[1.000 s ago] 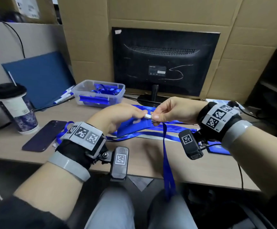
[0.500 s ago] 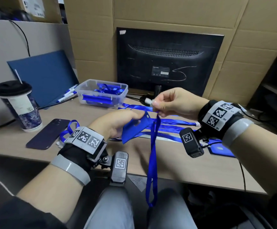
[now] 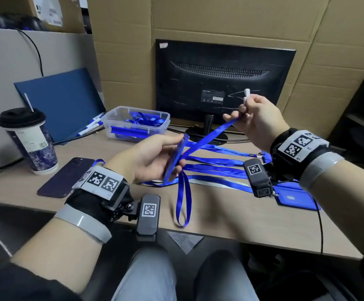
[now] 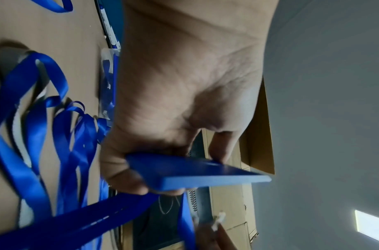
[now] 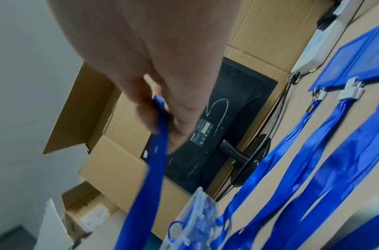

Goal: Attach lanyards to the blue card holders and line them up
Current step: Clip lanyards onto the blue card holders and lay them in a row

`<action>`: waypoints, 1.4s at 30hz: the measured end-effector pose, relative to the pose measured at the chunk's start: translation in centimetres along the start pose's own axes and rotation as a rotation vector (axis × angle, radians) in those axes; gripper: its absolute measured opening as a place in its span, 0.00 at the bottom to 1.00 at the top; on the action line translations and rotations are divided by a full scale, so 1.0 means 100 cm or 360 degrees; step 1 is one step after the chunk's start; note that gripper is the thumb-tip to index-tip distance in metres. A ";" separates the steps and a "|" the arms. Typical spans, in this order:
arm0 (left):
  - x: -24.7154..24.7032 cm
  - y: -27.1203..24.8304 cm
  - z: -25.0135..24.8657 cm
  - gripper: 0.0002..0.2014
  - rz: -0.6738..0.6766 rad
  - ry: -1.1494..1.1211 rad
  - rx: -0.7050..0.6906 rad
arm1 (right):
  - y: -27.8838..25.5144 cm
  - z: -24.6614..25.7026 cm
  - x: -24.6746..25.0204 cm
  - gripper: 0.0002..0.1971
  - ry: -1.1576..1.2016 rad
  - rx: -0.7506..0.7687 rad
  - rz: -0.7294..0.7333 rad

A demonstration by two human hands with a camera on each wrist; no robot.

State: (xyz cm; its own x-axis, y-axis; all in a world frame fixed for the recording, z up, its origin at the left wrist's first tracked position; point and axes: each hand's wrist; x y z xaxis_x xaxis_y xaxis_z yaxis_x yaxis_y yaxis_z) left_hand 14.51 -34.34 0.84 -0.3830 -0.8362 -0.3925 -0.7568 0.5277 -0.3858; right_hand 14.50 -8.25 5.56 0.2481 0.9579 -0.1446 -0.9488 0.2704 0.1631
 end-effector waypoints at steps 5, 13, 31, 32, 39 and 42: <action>-0.001 -0.008 -0.014 0.21 0.0115 -0.0244 -0.0296 | -0.024 -0.012 -0.023 0.13 -0.0777 -0.0217 0.0666; 0.008 -0.018 -0.022 0.20 0.0155 -0.0318 -0.0475 | -0.032 -0.045 -0.072 0.11 -0.1246 -0.0103 0.1392; 0.134 0.044 -0.046 0.10 -0.0811 -0.0278 -0.0705 | 0.163 -0.079 -0.194 0.04 -0.1018 0.0071 0.0218; 0.139 0.049 -0.046 0.09 -0.0816 -0.0295 -0.0720 | 0.175 -0.086 -0.200 0.05 -0.1074 0.0085 0.0169; 0.161 0.078 -0.045 0.04 -0.0871 -0.0296 -0.0643 | 0.217 -0.130 -0.215 0.16 -0.1297 -0.0359 0.0434; 0.165 0.080 -0.045 0.04 -0.0885 -0.0293 -0.0647 | 0.219 -0.135 -0.220 0.26 -0.1239 -0.0413 0.0413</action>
State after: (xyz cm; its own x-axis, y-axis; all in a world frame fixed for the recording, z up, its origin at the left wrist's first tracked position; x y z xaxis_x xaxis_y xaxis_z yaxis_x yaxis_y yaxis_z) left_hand -0.25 -44.60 -5.02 0.1858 -0.9076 -0.3764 -0.9654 -0.0973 -0.2418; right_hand -14.36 -24.76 -0.82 -0.0098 0.8054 0.5927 -0.9851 0.0939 -0.1438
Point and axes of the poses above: each hand's wrist, its own y-axis towards the middle knuckle, its own x-axis out of the back of the hand, z = x × y, and after that the axes turned 12 degrees about -y, right-handed
